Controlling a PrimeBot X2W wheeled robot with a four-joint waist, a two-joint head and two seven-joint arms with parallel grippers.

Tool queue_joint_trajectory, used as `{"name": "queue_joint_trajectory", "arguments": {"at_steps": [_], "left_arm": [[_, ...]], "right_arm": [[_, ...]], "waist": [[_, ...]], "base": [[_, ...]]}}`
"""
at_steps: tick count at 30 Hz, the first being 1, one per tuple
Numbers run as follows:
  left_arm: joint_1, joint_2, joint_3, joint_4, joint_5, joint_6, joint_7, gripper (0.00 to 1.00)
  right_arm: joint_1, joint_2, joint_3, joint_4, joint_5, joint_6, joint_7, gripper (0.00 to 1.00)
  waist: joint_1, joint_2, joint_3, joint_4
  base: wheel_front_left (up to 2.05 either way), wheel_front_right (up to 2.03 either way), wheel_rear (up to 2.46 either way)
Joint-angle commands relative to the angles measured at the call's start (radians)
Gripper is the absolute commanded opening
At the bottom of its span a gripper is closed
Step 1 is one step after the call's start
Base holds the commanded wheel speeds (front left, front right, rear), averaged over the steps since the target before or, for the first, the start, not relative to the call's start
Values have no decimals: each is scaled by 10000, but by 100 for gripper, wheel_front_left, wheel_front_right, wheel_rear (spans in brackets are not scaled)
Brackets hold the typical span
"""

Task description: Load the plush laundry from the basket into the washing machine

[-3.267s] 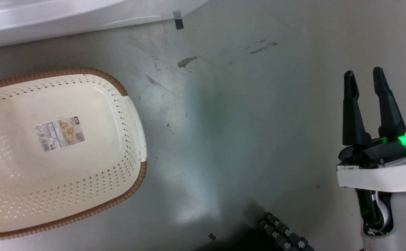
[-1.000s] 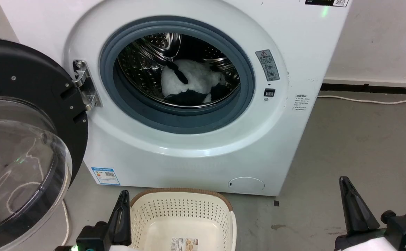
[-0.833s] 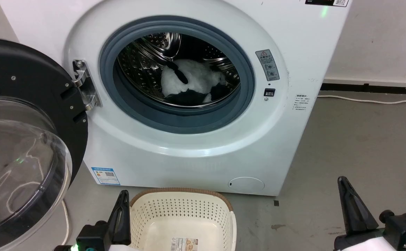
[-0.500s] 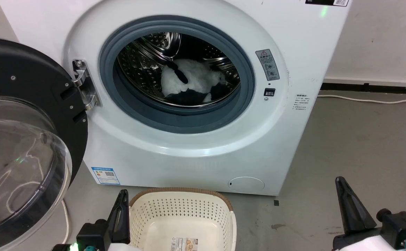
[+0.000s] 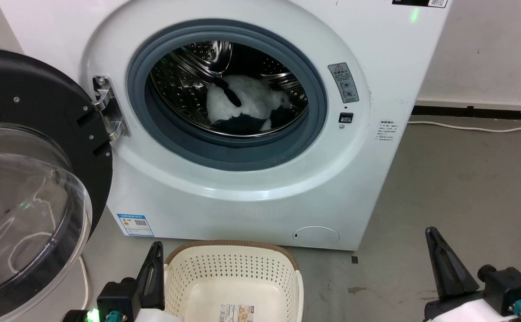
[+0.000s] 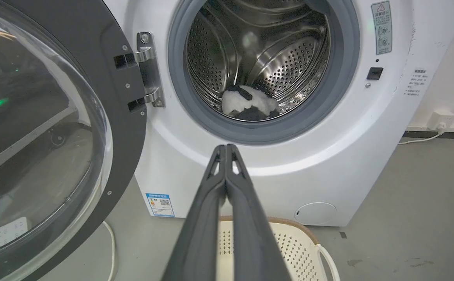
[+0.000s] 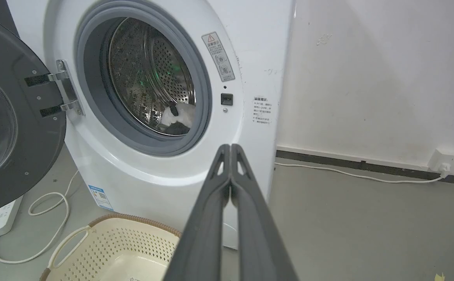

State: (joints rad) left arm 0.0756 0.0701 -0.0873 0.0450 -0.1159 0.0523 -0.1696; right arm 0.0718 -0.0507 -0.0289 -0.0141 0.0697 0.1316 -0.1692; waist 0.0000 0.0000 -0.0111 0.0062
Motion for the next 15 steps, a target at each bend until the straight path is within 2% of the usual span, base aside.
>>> {"name": "queue_joint_trajectory", "arguments": {"at_steps": [1,15], "left_arm": [[-199,-53,36,-58,74,-33,51,0],[-295,-79,182,-126,262,-118,336,0]], "right_arm": [[-165,2,8,22,-72,-3,37,0],[-261,2,57,43,-181,-4,324,0]], "waist": [[0,0,1,-1],[0,0,20,-11]], "base": [[0,0,0],[0,0,0]]}}
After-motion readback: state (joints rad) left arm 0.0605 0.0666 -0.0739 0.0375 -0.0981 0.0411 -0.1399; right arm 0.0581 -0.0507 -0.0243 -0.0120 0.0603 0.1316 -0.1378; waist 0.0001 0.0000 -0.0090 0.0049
